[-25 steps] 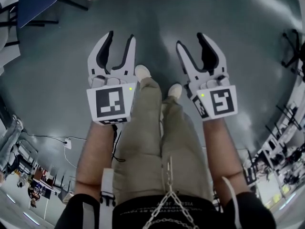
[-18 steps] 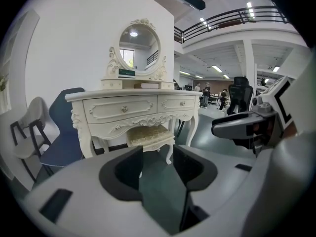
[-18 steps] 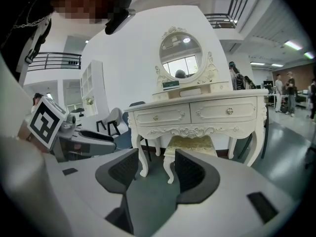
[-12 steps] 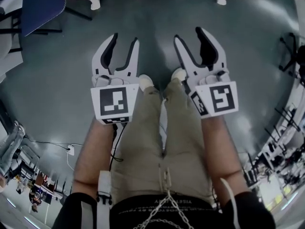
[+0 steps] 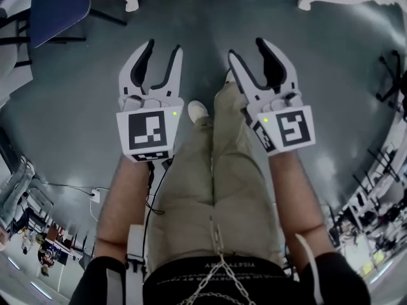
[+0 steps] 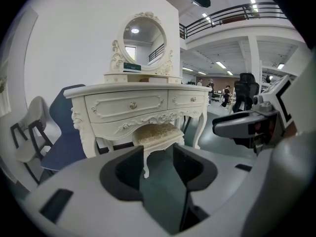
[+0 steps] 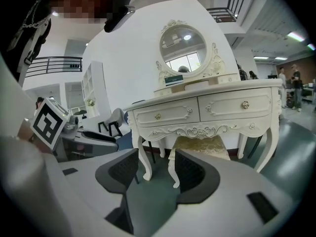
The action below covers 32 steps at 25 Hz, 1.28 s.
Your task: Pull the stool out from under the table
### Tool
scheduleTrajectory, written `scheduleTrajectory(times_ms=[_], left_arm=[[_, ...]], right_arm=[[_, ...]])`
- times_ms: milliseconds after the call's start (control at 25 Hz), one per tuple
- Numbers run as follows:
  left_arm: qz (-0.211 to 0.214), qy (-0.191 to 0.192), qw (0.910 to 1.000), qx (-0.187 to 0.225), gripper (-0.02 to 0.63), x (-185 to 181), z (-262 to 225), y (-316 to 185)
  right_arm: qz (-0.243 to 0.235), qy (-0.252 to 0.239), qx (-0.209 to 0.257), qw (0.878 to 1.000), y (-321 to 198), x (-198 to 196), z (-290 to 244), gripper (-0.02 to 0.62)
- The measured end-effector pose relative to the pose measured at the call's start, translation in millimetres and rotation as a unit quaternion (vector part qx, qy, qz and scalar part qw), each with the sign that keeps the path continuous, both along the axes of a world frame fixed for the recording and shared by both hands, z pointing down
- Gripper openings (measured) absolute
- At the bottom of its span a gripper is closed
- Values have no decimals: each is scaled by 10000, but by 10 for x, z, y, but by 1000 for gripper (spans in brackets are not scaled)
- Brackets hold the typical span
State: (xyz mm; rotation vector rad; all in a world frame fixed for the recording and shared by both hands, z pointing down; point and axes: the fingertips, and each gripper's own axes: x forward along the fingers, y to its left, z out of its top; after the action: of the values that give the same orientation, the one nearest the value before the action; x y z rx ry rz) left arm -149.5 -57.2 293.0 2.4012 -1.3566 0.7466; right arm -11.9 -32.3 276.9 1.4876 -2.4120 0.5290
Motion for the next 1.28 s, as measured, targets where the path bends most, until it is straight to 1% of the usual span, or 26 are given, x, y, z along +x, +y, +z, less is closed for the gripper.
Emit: scheduleTrajectory(times_ms=[200,400,560,1000,1280], left_arm=[[-88,-24,10000,-41,176,53,-6,-164],[-119,-119,9998,61,176,228,-66,-326],[-287,-102,9995,11,176,298,-56,-425],[-568,-226,9981,-119,176,395,32,-664],[-702,-349,9968,-182,176,491,135,-861]], right_arm=[[-1,-3,2,10000,-194,109,-54,209],[-95,24,-22,9999,-375,305,-52,209],[-201,7,-20,9998,-493,405,-54,209],[-427,-81,-181,9989,-777,558,55,209],[-527,-75,-278,9982,-1013,740,143,209]])
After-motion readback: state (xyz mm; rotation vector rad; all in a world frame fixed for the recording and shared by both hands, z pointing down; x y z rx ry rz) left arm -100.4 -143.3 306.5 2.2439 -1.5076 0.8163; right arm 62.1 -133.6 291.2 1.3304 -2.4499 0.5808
